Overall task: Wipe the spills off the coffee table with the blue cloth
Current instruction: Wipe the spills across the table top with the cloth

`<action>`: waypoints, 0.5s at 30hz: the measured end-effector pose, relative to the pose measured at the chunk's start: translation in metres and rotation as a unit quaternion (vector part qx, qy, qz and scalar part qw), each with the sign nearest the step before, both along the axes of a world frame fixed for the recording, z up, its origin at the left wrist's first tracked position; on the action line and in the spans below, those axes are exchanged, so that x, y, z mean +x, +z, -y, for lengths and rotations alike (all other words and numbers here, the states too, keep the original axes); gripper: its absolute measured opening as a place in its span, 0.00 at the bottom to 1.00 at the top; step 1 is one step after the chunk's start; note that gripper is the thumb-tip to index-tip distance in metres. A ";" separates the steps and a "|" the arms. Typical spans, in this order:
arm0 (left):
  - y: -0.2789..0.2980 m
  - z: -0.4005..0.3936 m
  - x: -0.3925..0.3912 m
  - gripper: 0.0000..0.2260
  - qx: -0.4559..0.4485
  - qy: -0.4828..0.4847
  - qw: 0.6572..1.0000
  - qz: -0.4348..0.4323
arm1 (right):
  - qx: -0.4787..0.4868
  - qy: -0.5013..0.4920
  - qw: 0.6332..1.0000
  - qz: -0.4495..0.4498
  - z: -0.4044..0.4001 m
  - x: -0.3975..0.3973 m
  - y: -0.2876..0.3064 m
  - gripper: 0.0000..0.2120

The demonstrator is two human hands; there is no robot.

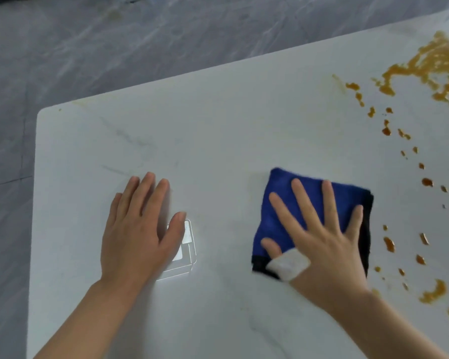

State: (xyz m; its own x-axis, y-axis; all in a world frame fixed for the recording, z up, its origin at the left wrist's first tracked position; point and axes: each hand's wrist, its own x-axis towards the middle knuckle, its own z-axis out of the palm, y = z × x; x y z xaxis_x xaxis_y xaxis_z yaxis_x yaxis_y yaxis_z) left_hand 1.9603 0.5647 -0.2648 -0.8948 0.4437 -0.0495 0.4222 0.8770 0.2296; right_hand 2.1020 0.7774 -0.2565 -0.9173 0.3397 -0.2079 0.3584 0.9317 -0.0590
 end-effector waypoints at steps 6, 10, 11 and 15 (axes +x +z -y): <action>0.001 -0.002 0.000 0.33 -0.010 -0.004 1.000 0.011 | -0.026 0.104 0.994 -0.014 0.056 0.021 -0.002 0.34; 0.000 0.000 0.002 0.33 -0.009 -0.003 1.000 0.012 | -0.021 0.105 0.994 -0.035 0.056 -0.007 -0.006 0.32; -0.001 0.000 0.002 0.33 -0.008 -0.003 1.000 0.012 | -0.016 0.099 0.994 -0.036 0.053 -0.014 -0.006 0.31; -0.003 0.001 0.000 0.32 0.003 -0.004 1.000 0.006 | 0.015 0.074 0.997 -0.026 0.033 -0.021 -0.008 0.30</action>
State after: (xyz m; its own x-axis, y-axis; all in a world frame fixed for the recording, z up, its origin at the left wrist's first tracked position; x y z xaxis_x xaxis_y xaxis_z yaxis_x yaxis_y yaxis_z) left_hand 1.9603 0.5632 -0.2674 -0.8907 0.4509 -0.0578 0.4259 0.8721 0.2410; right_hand 2.0810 0.7449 -0.2641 -0.9668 0.2055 -0.1515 0.2146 0.9756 -0.0457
